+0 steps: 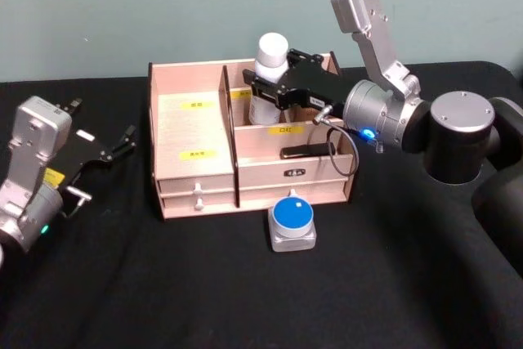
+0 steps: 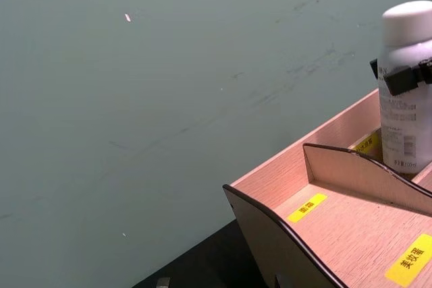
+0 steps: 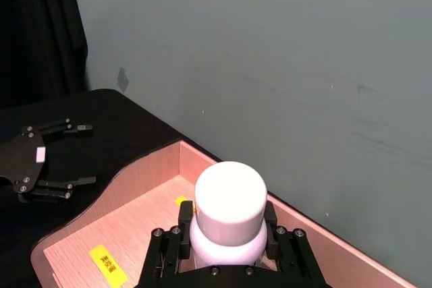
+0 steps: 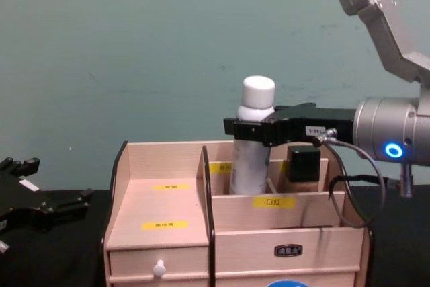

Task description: Pick up the facial cleanser and watermelon frost from the table and place them into the tiered storage box.

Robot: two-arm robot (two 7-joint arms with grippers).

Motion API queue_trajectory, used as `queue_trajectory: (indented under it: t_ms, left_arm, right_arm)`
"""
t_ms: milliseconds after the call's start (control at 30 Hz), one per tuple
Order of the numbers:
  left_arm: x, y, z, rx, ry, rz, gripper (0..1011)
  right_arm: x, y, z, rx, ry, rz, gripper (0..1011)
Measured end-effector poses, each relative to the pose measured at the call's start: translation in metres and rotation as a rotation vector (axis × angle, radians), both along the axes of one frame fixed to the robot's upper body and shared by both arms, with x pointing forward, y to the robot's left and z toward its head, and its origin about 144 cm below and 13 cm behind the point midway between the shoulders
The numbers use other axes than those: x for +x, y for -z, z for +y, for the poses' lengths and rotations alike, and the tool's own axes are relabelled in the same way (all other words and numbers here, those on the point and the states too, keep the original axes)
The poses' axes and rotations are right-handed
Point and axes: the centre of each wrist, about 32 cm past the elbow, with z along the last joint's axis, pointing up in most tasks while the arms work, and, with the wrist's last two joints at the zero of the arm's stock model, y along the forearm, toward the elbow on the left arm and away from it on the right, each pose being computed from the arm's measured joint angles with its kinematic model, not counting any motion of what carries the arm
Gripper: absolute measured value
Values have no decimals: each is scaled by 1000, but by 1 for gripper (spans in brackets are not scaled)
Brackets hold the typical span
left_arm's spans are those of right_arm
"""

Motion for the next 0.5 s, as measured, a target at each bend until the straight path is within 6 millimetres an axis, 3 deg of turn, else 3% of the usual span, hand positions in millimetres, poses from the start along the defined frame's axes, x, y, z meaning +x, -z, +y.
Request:
queue_trajectory:
  t_ms: [500]
  left_arm:
    - [0,0,0,0,0,0,1010]
  right_arm:
    - [6,13,2,-22,-3,41,593]
